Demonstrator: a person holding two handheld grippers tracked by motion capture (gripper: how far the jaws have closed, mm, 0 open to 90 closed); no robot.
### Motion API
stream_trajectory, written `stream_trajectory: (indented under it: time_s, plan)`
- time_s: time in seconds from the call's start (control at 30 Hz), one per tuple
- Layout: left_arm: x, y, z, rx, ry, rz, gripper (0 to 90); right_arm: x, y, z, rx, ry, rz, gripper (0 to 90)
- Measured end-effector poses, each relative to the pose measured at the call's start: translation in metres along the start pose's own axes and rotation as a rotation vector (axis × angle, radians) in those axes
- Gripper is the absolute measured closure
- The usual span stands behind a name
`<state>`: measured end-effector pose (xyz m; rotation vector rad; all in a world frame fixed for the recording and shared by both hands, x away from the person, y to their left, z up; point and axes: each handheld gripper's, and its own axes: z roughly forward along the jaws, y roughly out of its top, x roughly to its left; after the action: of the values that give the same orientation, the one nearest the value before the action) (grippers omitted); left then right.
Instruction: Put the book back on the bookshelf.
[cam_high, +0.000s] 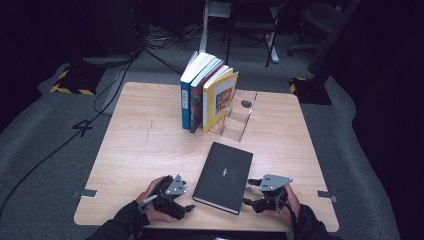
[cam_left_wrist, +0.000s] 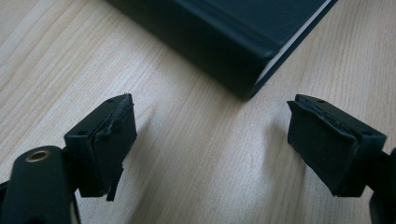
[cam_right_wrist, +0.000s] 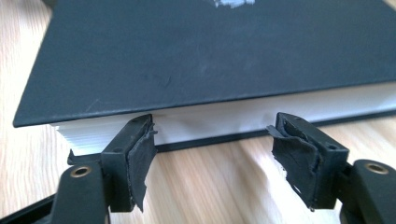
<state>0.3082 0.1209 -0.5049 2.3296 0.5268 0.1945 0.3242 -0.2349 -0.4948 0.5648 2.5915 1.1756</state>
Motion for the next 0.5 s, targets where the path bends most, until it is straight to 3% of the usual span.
stream_trajectory:
  time_s: [0.3, 0.5]
  plan:
    - [0.000, 0.000, 0.000, 0.001, 0.008, -0.009, 14.8, 0.007, 0.011, 0.007, -0.030, -0.028, 0.009, 28.8]
    - [0.004, 0.000, -0.002, 0.007, 0.013, -0.029, 15.7, 0.013, 0.022, 0.005, -0.091, -0.075, 0.026, 28.8]
